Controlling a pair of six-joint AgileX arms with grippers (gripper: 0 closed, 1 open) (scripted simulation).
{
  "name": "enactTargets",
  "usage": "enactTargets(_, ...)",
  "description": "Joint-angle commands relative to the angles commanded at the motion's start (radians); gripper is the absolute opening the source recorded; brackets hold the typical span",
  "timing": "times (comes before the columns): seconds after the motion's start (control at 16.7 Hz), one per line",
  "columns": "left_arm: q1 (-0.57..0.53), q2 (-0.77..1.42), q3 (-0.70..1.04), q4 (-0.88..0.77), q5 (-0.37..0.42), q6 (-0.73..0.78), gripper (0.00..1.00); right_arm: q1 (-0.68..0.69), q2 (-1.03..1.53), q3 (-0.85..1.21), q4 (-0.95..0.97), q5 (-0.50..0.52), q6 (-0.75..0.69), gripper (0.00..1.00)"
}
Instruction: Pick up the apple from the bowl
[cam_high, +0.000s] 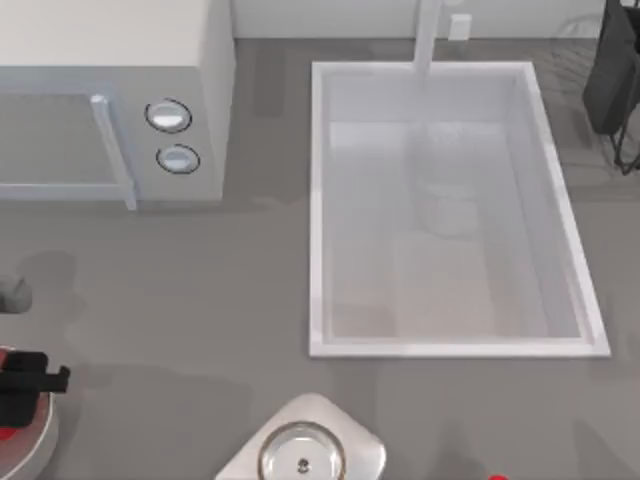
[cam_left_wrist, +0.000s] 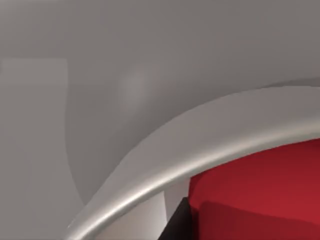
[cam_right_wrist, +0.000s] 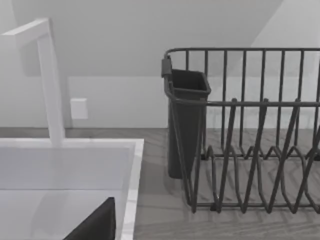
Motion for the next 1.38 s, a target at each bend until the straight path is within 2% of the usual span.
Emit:
enactTargets(0.78,0.000,0.000,0.000,0.000,0.000,0.000,0.02,0.000,0.000,0.000,0.000,0.000,0.000,1.00)
enactTargets(1.26,0.000,0.000,0.000,0.000,0.000,0.000,0.00,0.000,0.000,0.000,0.000,0.000,0.000,1.00)
enactTargets(1.32,0.003,-0.162,0.033,-0.143,-0.011,0.045,0.00,0.000,0.000,0.000,0.000,0.000,0.000,1.00)
enactTargets(1.38,0.003,-0.161,0.035,-0.145,-0.011,0.045,0.00,0.000,0.000,0.000,0.000,0.000,0.000,1.00)
